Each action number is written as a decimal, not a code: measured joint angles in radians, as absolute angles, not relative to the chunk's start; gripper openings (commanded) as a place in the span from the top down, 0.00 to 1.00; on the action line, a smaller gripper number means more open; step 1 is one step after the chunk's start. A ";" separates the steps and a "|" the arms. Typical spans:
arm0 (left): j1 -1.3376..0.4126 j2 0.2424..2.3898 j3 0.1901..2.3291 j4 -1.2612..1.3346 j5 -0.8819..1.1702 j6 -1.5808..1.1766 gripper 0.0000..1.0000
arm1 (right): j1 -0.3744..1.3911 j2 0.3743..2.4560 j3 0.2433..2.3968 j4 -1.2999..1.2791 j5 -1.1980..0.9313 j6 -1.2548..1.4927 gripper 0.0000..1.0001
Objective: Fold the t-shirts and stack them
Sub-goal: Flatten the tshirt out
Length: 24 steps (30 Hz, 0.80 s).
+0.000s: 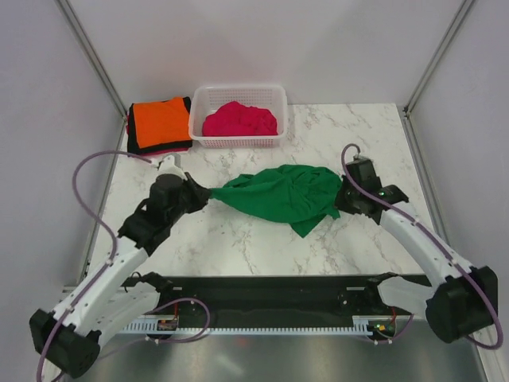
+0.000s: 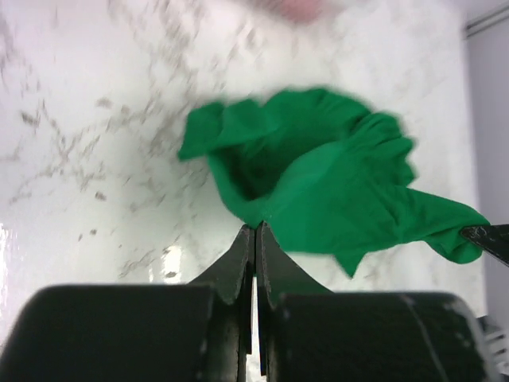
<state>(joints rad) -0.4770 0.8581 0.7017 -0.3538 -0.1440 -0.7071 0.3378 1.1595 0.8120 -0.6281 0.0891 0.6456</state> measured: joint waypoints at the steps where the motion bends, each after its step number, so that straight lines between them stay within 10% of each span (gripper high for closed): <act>1: -0.477 0.815 0.758 -0.399 -0.149 -0.702 0.98 | 0.338 1.126 0.889 -0.676 0.108 0.632 1.00; 12: -0.477 0.616 1.312 -0.697 -0.150 -0.626 0.98 | 0.339 0.889 1.637 -0.974 0.201 0.455 1.00; 24: -0.476 0.516 1.603 -0.775 0.071 -0.525 0.98 | 0.345 0.620 1.911 -0.995 0.076 0.331 1.00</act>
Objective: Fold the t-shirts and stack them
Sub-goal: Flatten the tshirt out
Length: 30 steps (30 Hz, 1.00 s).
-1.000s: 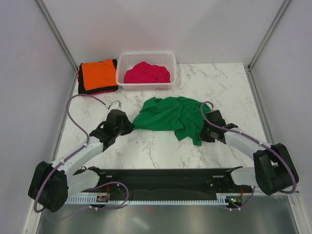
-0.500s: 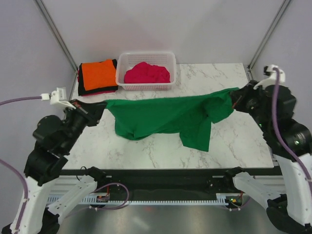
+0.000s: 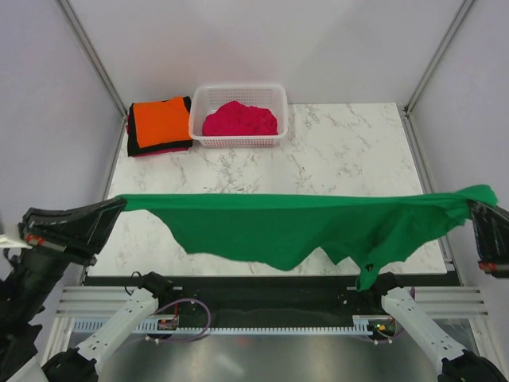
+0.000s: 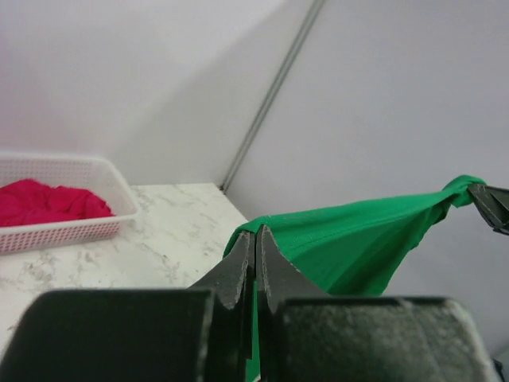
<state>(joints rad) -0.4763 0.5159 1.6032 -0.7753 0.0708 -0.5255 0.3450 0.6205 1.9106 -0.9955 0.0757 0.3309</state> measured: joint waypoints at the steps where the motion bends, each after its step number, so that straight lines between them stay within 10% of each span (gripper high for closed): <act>1: -0.475 0.507 1.621 -0.775 0.095 -0.520 0.98 | 0.345 0.600 1.930 -0.981 0.064 0.325 1.00; 9: -0.427 0.493 1.749 -0.748 0.247 -0.508 0.98 | 0.347 0.575 2.159 -0.922 0.016 0.276 1.00; 19: -0.420 0.636 1.584 -0.795 -0.002 -0.541 0.98 | 0.358 0.899 1.925 -0.968 0.363 0.320 0.93; 21: -0.420 0.696 1.475 -0.791 -0.087 -0.542 0.98 | 0.358 1.037 1.774 -0.925 0.441 0.332 0.72; 23: -0.418 0.776 1.344 -0.762 -0.162 -0.537 0.97 | 0.349 1.209 1.637 -0.879 0.487 0.341 0.02; 27: -0.364 1.023 1.155 -0.715 -0.215 -0.495 0.42 | 0.295 1.515 1.513 -0.863 0.489 0.350 0.02; 30: -0.274 1.215 1.116 -0.696 -0.185 -0.470 0.23 | 0.258 1.589 1.505 -0.871 0.480 0.360 0.02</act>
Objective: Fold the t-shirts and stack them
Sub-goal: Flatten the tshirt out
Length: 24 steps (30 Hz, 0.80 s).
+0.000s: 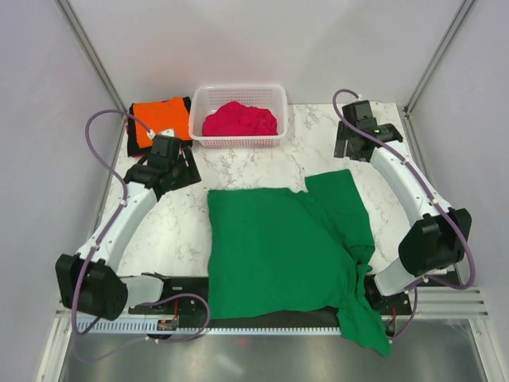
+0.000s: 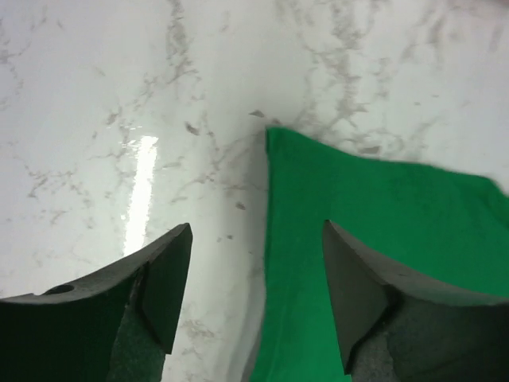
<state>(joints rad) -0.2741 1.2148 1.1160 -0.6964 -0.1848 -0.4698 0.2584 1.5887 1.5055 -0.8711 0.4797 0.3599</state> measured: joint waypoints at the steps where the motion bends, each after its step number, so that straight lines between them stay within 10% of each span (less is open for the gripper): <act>1: -0.253 1.243 1.112 -0.697 -0.179 -0.469 0.22 | 0.253 1.578 1.505 -0.870 0.480 0.363 0.02; 12: -0.223 1.011 0.965 -0.582 -0.064 -0.515 0.27 | 0.252 1.282 1.176 -0.745 0.353 0.411 0.02; 24: -0.330 1.238 0.664 -0.295 0.139 -0.649 0.30 | 0.231 1.752 1.085 -0.619 0.132 0.453 0.02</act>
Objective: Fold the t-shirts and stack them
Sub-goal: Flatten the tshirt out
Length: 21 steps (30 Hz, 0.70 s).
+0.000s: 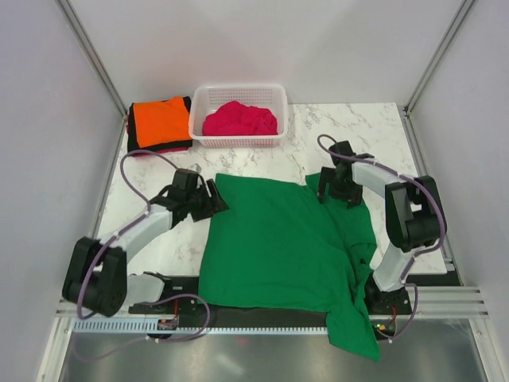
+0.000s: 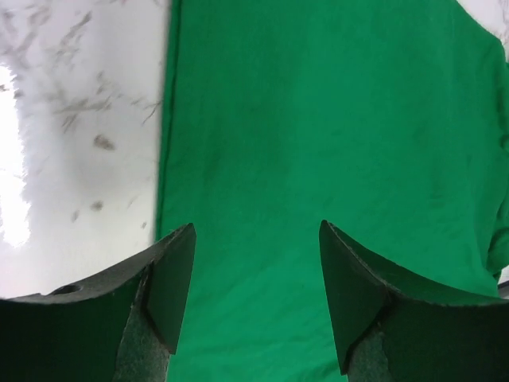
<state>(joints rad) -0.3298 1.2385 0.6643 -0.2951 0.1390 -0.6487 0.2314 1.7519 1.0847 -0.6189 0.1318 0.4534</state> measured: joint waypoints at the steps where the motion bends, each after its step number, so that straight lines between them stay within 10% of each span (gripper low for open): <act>1: -0.331 1.280 0.664 -0.258 0.155 -0.659 0.30 | 0.224 1.784 1.117 -0.633 0.115 0.454 0.02; 21: -0.184 1.726 0.958 -0.162 0.084 -0.704 0.36 | 0.155 2.305 1.893 -0.723 0.115 0.436 0.02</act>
<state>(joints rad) -0.1841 1.7260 0.9581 -0.1619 0.0837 -0.7044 0.1551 2.3054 1.8935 -0.7227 0.1146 0.4362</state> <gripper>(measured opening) 0.646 0.982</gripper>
